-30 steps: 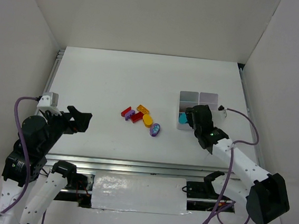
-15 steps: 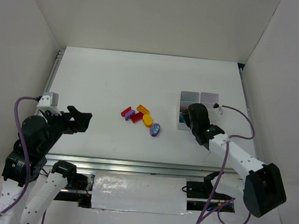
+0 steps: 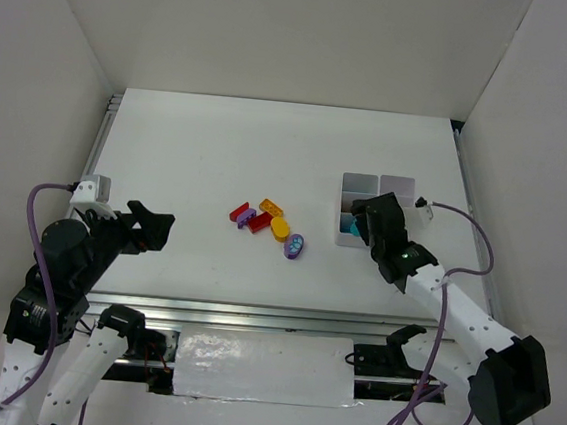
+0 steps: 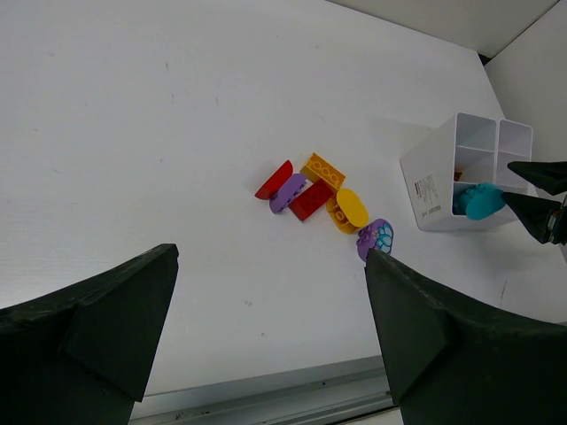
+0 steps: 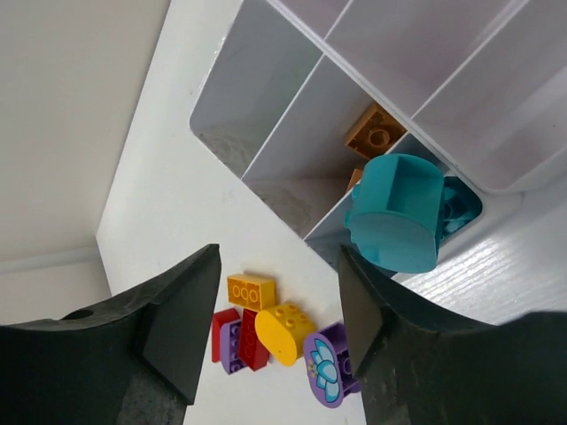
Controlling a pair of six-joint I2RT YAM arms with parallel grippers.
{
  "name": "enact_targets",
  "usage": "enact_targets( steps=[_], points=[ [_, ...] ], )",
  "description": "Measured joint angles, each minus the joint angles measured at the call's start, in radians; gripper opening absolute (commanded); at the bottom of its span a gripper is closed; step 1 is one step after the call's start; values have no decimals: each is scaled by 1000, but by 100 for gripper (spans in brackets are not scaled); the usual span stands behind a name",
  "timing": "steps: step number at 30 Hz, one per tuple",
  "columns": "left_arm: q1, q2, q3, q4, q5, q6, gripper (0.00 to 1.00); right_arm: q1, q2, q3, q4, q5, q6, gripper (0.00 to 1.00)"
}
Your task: Sort the legos into containers by color
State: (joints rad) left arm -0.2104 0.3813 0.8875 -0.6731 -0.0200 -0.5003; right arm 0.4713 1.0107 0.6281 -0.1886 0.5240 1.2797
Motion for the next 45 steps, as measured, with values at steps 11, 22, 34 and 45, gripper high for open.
enact_targets(
  steps=[11,22,34,45],
  points=[
    [0,0,0,0,0,0,100,-64,67,229,-200,-60,-180,78],
    [0,-15,-2,0,0,0,99,-82,33,196,-314,-77,-249,67],
    [-1,-20,-5,0,0,0,99,-111,207,197,-311,-95,-255,62],
    [-1,-27,-5,0,0,0,100,-111,218,197,-306,-95,-247,33]
  ],
)
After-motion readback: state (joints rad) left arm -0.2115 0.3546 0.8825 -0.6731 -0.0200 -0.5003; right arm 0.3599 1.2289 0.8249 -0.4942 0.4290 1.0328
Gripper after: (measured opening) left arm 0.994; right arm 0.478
